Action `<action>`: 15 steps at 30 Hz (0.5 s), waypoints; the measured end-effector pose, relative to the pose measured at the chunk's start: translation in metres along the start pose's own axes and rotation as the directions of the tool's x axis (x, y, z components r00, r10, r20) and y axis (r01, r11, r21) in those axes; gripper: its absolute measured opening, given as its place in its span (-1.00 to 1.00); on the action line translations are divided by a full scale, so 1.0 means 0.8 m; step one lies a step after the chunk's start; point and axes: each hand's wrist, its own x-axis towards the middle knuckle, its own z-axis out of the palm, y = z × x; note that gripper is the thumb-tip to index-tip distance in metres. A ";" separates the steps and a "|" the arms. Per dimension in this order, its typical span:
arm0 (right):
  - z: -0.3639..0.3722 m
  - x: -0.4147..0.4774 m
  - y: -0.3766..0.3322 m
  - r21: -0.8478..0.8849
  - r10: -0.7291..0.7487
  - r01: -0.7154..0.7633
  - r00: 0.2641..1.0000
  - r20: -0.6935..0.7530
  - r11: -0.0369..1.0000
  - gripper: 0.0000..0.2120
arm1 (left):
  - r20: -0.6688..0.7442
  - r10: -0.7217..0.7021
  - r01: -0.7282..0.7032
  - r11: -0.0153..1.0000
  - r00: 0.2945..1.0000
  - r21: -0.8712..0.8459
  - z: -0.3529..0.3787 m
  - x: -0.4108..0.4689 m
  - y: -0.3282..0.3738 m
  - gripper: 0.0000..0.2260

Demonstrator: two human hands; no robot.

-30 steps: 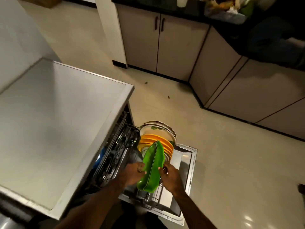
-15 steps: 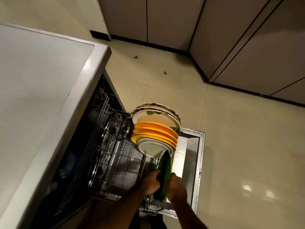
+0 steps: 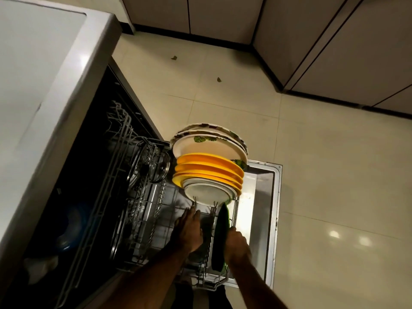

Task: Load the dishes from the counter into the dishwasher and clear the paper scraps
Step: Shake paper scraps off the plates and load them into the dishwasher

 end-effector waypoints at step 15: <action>0.020 0.004 -0.019 0.110 0.152 -0.154 0.988 0.029 0.982 -0.77 | -0.003 0.053 -0.053 0.999 0.999 -0.006 0.007 0.011 -0.011 -0.40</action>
